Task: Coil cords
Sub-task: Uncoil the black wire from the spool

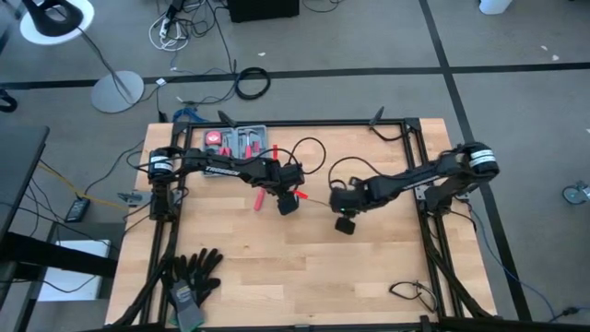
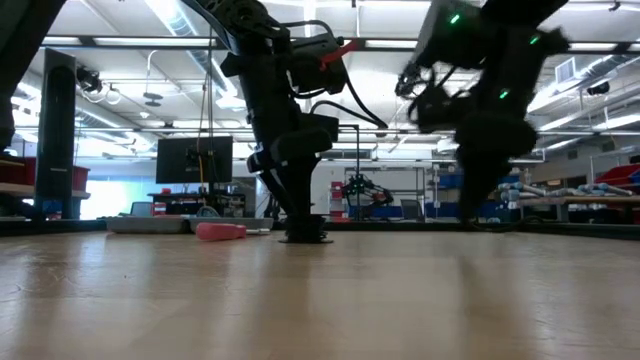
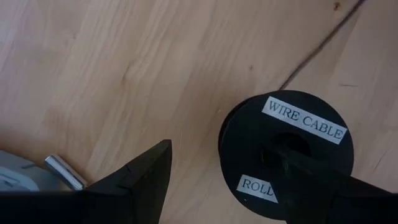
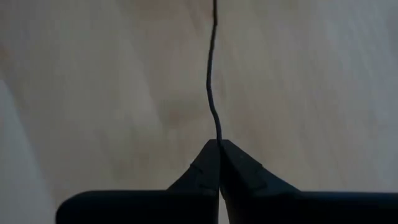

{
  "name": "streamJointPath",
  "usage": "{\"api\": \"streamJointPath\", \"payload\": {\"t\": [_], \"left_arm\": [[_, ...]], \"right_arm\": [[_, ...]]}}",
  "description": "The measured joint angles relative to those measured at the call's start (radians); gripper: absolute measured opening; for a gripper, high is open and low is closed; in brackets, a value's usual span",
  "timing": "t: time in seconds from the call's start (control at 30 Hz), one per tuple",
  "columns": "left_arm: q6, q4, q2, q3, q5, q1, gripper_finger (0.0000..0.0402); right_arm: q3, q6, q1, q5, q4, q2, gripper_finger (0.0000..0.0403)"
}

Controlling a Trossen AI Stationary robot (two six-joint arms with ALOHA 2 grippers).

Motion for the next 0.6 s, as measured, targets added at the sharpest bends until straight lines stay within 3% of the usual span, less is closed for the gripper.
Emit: {"api": "streamJointPath", "payload": {"t": [0.3, 0.6], "left_arm": [[0.006, 0.009, 0.0, 0.001, 0.001, 0.0, 0.0257], [0.011, -0.02, -0.001, 0.0, -0.005, 0.0, 0.0257]], "right_arm": [[0.001, 0.315, 0.145, 0.046, -0.385, -0.253, 0.0001], [0.0, 0.782, 0.32, 0.0, -0.894, -0.416, 0.0001]]}}
